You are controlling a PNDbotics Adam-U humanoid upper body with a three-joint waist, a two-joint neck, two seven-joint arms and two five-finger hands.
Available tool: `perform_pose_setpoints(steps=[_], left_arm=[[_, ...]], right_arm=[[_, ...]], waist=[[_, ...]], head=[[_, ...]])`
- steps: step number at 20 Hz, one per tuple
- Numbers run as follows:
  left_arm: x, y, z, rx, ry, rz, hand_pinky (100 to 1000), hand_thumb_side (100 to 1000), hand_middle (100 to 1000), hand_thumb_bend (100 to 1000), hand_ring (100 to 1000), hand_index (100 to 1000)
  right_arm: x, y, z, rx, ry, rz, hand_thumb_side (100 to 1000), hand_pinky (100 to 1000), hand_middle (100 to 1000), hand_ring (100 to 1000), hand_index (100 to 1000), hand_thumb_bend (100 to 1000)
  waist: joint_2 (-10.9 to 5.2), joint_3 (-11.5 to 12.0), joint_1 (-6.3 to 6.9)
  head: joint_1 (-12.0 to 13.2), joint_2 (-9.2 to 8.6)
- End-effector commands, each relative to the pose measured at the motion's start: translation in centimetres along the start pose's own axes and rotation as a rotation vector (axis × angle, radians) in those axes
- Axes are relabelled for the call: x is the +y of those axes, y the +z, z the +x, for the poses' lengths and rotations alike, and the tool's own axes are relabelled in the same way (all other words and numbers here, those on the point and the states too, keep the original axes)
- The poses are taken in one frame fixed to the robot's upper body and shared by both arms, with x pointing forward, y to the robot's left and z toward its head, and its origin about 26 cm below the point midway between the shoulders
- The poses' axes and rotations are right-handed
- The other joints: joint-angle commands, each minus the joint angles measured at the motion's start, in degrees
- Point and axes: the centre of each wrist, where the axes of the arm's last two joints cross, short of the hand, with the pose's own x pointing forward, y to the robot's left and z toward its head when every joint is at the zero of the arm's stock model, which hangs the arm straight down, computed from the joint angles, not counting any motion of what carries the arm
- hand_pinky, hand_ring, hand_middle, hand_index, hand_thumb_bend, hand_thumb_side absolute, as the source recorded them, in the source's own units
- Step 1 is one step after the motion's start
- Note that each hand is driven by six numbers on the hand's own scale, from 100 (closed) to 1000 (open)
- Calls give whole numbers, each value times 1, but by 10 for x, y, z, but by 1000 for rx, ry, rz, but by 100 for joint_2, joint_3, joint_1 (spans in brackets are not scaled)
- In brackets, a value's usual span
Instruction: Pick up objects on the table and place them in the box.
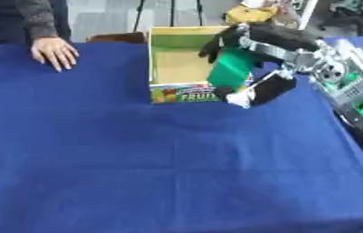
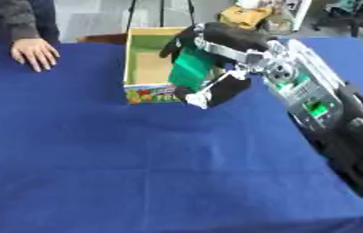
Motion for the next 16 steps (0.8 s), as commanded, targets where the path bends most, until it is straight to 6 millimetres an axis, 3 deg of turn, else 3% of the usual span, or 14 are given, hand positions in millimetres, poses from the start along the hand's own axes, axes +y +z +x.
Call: perform_pose_setpoints(steps=[1, 7, 11, 16], left_arm=[[4, -5, 8, -20, -30, -26, 674, 723, 751, 572, 914, 742], [-1, -11, 11, -33, -23, -60, 674, 721, 751, 573, 914, 741], [-1, -13, 13, -37, -24, -67, 674, 721, 750, 574, 914, 741], [-2, -14, 13, -41, -23, -70, 674, 722, 750, 574, 914, 741]], right_arm=[[-7, -9, -27, 97, 51, 37, 100, 154, 670, 319, 852, 100], [16, -32, -88, 361, 43, 55, 100, 154, 672, 321, 851, 100], [34, -28, -122, 545, 9, 18, 100, 151, 663, 316, 848, 100], [48, -18, -142, 673, -13, -24, 100, 163, 663, 325, 846, 100]], waist=[[-87, 87, 2], [-18, 544, -35], [22, 844, -49], [58, 1031, -55]], head=[[-102, -110], [-380, -316], [-538, -415], [-638, -480]])
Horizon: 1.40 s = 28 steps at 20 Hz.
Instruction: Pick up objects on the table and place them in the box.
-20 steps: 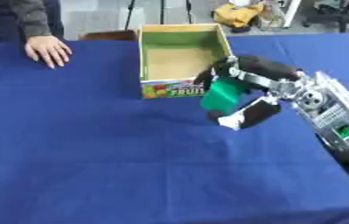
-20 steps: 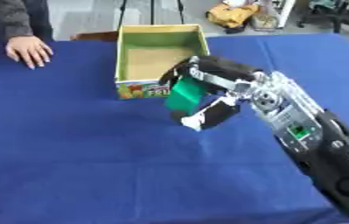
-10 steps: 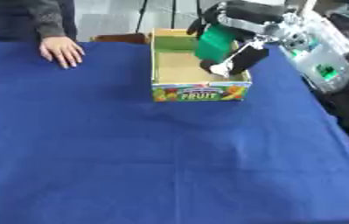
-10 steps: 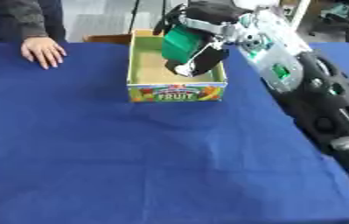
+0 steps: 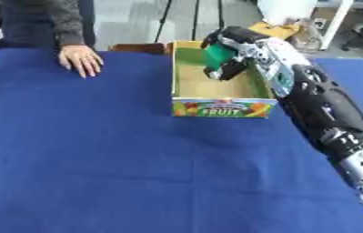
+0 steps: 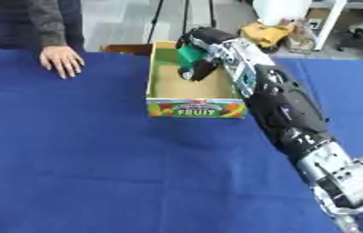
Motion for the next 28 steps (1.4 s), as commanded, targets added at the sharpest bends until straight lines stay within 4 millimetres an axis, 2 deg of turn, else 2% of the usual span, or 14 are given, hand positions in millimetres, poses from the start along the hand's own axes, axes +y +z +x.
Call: perform_pose_setpoints(steps=[1, 6, 9, 11, 14, 17, 21, 28], left_arm=[[3, -7, 10, -31, -22, -22, 674, 722, 750, 574, 914, 741], [2, -8, 11, -35, -16, -23, 675, 722, 750, 575, 914, 741], [1, -8, 10, -36, -12, -21, 675, 722, 750, 576, 914, 741], [1, -8, 10, -37, -10, -21, 676, 722, 750, 577, 914, 741], [0, -9, 11, -38, -6, -22, 676, 721, 750, 576, 914, 741], [0, -8, 10, -38, -5, -21, 677, 721, 750, 577, 914, 741], [0, -8, 10, -38, -3, -15, 677, 721, 750, 578, 914, 740], [5, -2, 6, -23, -7, 11, 678, 720, 749, 579, 914, 740]], right_arm=[[-10, 0, -12, 59, 5, -53, 100, 163, 663, 325, 846, 100], [7, 0, -23, 120, -29, -42, 100, 250, 680, 397, 846, 128], [19, 0, -25, 136, -35, -22, 247, 357, 716, 488, 851, 259], [25, 0, -25, 138, -28, 4, 316, 421, 752, 554, 854, 312], [31, -1, -24, 137, -22, 40, 346, 456, 777, 592, 860, 357], [31, -1, -22, 129, -24, 49, 433, 531, 824, 686, 880, 457], [18, 0, -19, 91, -28, -7, 459, 582, 851, 742, 893, 490], [-28, 12, -12, -89, -1, -261, 410, 546, 815, 693, 881, 461]], waist=[[-72, 21, 25], [-29, 105, 65], [3, 142, 90], [16, 157, 102], [29, 175, 113], [31, 169, 124], [20, 86, 131], [-98, -288, 120]], head=[[-52, -93], [-110, -128], [-140, -153], [-153, -157], [-177, -160], [-179, -152], [-154, -146], [43, -20]])
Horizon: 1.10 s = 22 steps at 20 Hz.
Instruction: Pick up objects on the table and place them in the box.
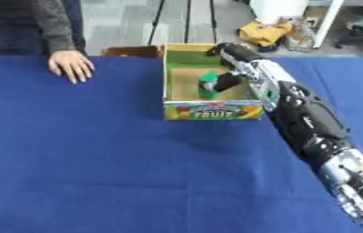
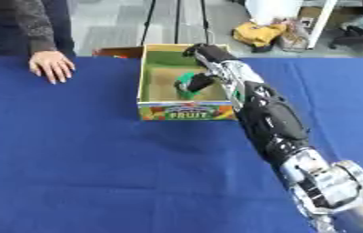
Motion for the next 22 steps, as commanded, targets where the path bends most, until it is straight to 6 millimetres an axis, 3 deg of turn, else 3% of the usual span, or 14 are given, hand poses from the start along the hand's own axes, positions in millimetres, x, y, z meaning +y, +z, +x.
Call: perform_pose_setpoints(steps=[1, 5, 8, 14, 22], left_arm=[[6, 0, 5, -18, -16, 13, 678, 720, 749, 579, 914, 740], [11, 4, 4, -11, -27, 37, 678, 720, 749, 578, 914, 740], [13, 5, 4, -11, -34, 50, 678, 720, 749, 578, 914, 740], [16, 5, 5, -15, -43, 61, 678, 719, 749, 578, 914, 739], [16, 5, 6, -16, -45, 60, 678, 719, 749, 578, 915, 739]], right_arm=[[-38, 8, -3, -88, 42, -143, 405, 542, 810, 687, 878, 465], [-42, 24, -5, -207, 99, -177, 355, 522, 792, 656, 873, 486], [-34, 41, -10, -288, 126, -156, 346, 512, 783, 638, 866, 481], [-18, 78, -19, -421, 86, -110, 357, 498, 760, 606, 852, 445], [2, 122, -16, -417, -33, -29, 370, 469, 751, 551, 851, 434]], waist=[[-139, -98, 21], [-186, -373, 16], [-180, -587, 16], [-145, -932, 30], [-124, -1037, 79]], head=[[117, 81], [346, 141], [567, 178], [776, 203], [881, 320]])
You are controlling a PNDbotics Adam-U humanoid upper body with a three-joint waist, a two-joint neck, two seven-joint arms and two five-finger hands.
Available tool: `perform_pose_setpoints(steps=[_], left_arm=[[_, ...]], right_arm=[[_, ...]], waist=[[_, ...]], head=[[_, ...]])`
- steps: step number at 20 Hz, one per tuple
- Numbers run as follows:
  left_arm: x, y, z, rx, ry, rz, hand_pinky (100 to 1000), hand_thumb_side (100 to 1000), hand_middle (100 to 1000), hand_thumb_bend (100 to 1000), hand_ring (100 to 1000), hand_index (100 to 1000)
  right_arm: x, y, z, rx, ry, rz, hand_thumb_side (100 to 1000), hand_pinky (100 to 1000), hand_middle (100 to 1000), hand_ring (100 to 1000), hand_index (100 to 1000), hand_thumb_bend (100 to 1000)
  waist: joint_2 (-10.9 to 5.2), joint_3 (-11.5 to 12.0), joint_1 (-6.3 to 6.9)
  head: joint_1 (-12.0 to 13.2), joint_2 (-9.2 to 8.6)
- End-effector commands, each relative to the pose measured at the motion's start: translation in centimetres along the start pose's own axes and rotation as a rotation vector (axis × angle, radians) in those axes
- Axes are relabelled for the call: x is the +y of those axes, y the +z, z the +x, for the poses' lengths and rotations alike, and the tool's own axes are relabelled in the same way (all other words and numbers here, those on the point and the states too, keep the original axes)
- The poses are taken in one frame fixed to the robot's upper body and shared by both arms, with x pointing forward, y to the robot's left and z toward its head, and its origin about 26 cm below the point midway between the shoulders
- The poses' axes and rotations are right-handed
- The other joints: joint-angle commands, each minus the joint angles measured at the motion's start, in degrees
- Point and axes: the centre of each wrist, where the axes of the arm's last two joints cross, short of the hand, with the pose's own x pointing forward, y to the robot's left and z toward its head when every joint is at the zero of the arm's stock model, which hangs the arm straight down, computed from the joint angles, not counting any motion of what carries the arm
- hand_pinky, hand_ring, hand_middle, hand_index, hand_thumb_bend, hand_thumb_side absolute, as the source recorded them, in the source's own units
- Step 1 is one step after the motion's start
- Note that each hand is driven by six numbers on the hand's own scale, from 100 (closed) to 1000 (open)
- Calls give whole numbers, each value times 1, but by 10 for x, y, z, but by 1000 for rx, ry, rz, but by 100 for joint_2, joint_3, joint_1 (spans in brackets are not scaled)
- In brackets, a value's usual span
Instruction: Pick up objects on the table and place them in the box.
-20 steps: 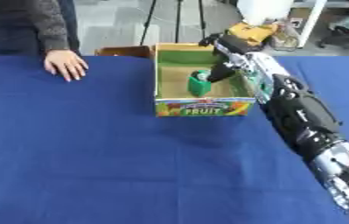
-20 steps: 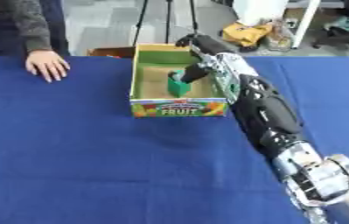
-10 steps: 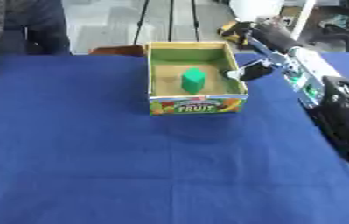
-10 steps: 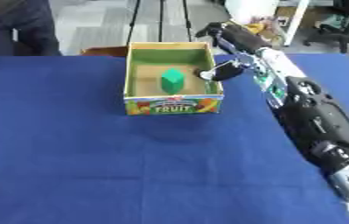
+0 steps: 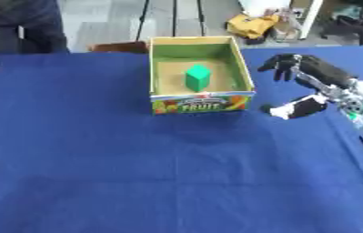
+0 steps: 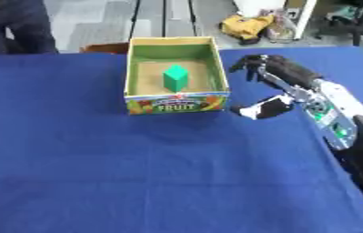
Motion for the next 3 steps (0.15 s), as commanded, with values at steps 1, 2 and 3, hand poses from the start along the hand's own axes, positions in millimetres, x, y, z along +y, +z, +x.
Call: perform_pose_setpoints(steps=[1, 2, 3], left_arm=[[5, -3, 7, -20, -25, -6, 678, 718, 749, 578, 915, 739], [5, -3, 7, -19, -25, -7, 678, 718, 749, 577, 915, 739], [5, -3, 7, -19, -24, -8, 678, 718, 749, 578, 915, 739]], right_arm=[[-21, 12, 7, -5, 2, -6, 371, 466, 749, 546, 851, 434], [-20, 16, 11, -6, -12, 2, 372, 462, 741, 535, 848, 431], [-20, 18, 14, -7, -26, 8, 374, 460, 740, 533, 847, 428]], waist=[[-88, -13, 5], [-90, -17, 2], [-89, -15, -1]], head=[[21, 84], [17, 90], [18, 94]])
